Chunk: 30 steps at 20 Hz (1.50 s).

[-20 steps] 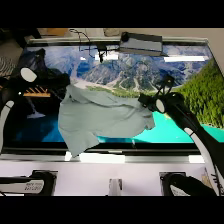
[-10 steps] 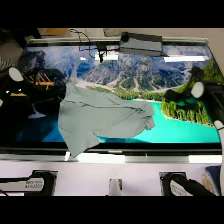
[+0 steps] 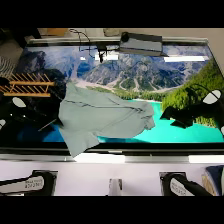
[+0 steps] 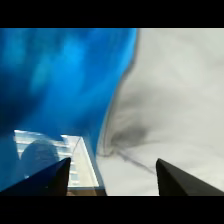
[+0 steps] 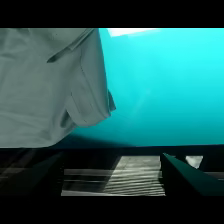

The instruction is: Fold the shirts.

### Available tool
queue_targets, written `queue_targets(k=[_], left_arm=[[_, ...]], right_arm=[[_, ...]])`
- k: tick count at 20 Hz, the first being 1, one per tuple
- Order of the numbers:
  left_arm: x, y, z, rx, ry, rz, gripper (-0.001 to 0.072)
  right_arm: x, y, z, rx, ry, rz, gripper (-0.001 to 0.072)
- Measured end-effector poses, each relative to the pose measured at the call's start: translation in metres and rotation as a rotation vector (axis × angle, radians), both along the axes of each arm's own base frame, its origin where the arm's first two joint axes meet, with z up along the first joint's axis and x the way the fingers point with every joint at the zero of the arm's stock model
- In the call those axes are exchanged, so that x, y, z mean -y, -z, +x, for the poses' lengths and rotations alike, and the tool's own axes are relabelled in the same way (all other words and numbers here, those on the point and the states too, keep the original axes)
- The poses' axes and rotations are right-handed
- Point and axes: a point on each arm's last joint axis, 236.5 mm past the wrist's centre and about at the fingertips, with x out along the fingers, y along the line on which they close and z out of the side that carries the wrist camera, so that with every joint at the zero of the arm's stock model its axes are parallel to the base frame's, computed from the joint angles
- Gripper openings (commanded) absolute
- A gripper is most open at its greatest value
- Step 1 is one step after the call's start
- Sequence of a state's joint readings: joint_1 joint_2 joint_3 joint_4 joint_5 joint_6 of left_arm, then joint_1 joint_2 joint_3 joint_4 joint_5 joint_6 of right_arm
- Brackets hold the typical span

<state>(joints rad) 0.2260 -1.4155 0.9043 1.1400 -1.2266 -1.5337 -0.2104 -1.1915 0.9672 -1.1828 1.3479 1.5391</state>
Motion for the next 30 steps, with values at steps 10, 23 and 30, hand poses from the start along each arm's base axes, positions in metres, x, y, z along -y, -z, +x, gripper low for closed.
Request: queue_targets(k=[10, 23, 30], left_arm=[[0.019, 0.014, 0.013, 0.060, -0.028, -0.010, 0.0033], [0.037, -0.035, 0.032, 0.253, 0.081, 0.011, 0.0032], [0.025, -0.333, 0.108, 1.067, 0.072, 0.151, 0.0032]], right_arm=[[-0.049, 0.050, -0.025, -0.036, -0.116, -0.013, 0.0662], [-0.080, 0.072, 0.022, 0.078, -0.018, -0.043, 0.0028], [-0.059, -0.205, 0.097, 0.810, -0.103, -0.172, 0.0030]])
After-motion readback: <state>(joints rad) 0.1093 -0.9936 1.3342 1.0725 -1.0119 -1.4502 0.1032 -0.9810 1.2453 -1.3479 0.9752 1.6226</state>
